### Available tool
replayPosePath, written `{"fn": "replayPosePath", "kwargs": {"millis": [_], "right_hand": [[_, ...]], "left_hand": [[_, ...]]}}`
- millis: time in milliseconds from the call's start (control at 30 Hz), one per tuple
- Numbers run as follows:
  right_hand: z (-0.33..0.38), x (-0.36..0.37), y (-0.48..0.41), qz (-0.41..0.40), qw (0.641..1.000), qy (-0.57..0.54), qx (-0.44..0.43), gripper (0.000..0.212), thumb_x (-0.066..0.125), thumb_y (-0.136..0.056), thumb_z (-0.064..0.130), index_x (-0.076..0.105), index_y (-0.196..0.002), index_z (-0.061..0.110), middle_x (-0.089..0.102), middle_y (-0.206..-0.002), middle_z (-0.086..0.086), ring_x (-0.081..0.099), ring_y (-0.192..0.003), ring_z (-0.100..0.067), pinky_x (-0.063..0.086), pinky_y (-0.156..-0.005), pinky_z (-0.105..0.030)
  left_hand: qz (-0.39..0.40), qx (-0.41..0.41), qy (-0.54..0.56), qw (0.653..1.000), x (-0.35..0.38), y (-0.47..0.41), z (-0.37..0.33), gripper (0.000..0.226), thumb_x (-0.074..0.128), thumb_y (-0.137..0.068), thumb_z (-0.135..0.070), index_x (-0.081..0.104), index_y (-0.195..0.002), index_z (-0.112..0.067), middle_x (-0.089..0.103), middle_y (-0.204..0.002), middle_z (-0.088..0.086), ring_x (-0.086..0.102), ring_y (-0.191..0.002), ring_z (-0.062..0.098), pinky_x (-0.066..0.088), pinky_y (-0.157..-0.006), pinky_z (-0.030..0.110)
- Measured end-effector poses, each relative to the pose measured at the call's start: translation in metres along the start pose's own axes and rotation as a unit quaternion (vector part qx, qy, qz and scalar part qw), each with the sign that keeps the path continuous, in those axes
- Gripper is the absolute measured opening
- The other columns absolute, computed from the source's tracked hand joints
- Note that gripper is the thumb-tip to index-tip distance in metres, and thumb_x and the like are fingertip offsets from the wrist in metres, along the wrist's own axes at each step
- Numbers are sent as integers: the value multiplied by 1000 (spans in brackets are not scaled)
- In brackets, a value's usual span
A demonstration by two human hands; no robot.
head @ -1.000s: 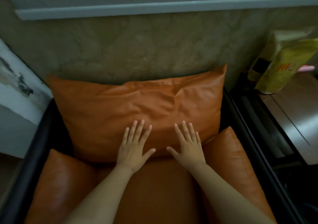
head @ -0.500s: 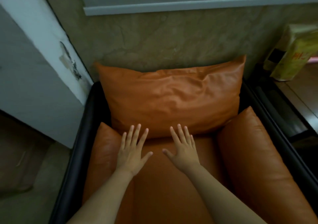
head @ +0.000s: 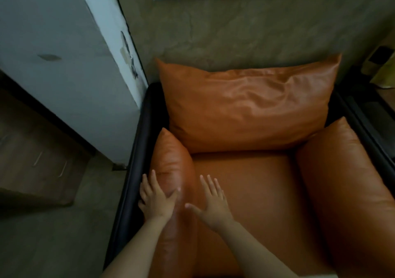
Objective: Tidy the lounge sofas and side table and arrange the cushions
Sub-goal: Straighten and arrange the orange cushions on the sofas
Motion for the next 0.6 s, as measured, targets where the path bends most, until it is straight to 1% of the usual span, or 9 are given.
{"fn": "replayPosePath", "kwargs": {"millis": [67,133,167,200,233,300,333,467,600], "right_hand": [[0,36,10,89,994,-56,35,140,37,-37,100,-18,-149,37,-18,-161,0,-16,-148,-22,6,-120,-48],[0,76,27,177,975,-112,80,137,69,-55,78,-28,-144,38,-23,-159,-9,-9,-149,-28,14,-120,-46],[-4,93,33,199,965,-128,111,134,74,-65,66,-31,-143,36,-23,-158,-14,-1,-149,-30,18,-118,-43],[-9,107,37,206,959,-132,141,133,74,-70,61,-33,-143,32,-19,-158,-19,9,-148,-32,22,-116,-41],[-14,117,39,207,956,-131,163,132,72,-71,63,-35,-142,30,-10,-160,-21,18,-146,-34,26,-115,-41],[-18,128,35,203,954,-136,175,135,69,-67,71,-38,-140,31,12,-159,-21,33,-139,-36,36,-110,-45],[-17,131,32,201,954,-144,170,137,69,-65,73,-38,-139,31,19,-158,-20,37,-137,-37,41,-107,-47],[-10,126,20,190,955,-161,160,133,69,-69,69,-37,-140,31,23,-156,-20,39,-133,-40,45,-101,-54],[-7,120,10,200,956,-151,155,126,67,-75,64,-33,-144,27,25,-155,-20,45,-129,-41,49,-97,-50]], "left_hand": [[19,-80,91,992,10,9,25,110,70,-77,-55,-4,-154,-27,1,-161,7,9,-146,33,18,-112,59],[42,-133,111,984,23,19,43,121,75,-69,-60,-5,-153,-26,6,-160,9,12,-145,33,18,-111,61],[51,-142,106,983,26,20,47,125,77,-65,-61,-5,-153,-25,7,-160,9,12,-145,32,18,-110,62],[57,-143,100,983,28,20,50,127,78,-64,-62,-5,-153,-25,8,-160,9,12,-145,32,19,-110,63],[58,-140,96,984,27,17,52,127,79,-63,-61,-4,-153,-26,11,-159,9,13,-145,32,20,-110,63],[56,-124,93,986,26,12,52,123,79,-64,-60,0,-152,-27,19,-157,9,18,-143,33,25,-109,63],[51,-115,90,988,25,9,51,121,79,-64,-59,2,-152,-28,22,-156,9,21,-142,33,26,-108,63],[28,-98,107,989,19,-7,40,108,78,-69,-54,13,-150,-28,33,-152,8,28,-138,35,30,-105,63],[36,-100,101,989,17,-16,34,105,77,-72,-50,12,-151,-26,31,-153,10,28,-137,38,30,-106,61]]}}
Point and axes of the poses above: each hand's wrist, its own y-axis away from the middle knuckle, its own x-axis out of the palm, z = x × y, the point moved 10 cm from there along -y, towards the middle knuckle
